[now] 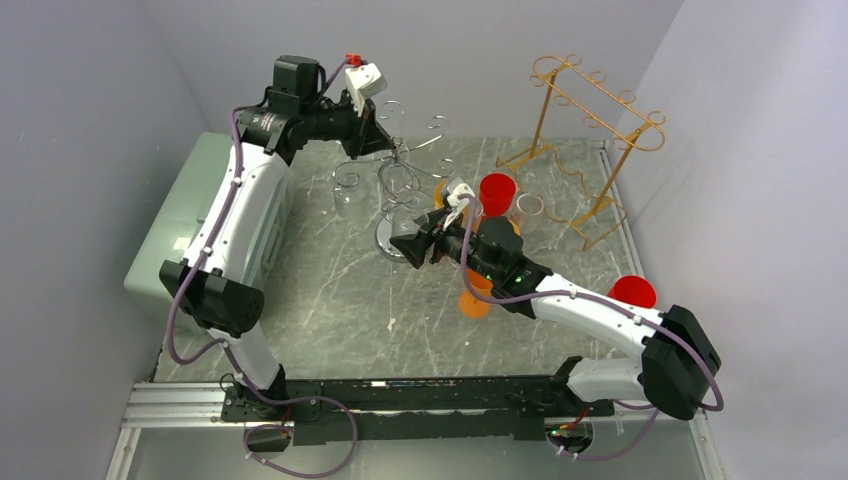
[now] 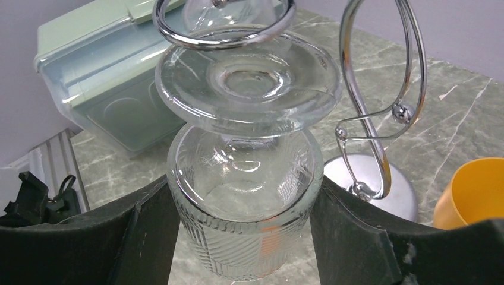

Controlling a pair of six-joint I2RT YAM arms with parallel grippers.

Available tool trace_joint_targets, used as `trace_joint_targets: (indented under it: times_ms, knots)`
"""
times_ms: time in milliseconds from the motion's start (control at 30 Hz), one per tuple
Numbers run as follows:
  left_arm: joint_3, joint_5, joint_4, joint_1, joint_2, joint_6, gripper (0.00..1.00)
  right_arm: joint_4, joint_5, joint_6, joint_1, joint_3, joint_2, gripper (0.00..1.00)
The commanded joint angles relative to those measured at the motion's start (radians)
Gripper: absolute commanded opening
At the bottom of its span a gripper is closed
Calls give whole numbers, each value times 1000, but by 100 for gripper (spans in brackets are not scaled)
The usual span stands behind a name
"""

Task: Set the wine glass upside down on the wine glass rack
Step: Adjust the wine rack at the center of the board.

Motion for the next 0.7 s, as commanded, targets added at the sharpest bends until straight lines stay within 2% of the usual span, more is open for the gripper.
trace_joint_targets:
  times_ms: [0, 533, 667]
  knots:
    - [39, 21, 4, 10, -114, -24, 0, 155, -18, 10, 11, 54, -34, 0]
    - [48, 55, -73, 146, -142, 23, 0, 103, -13, -42, 40, 157, 32, 0]
    - [108, 102, -89, 196, -97, 37, 0, 90, -7, -49, 40, 156, 29, 0]
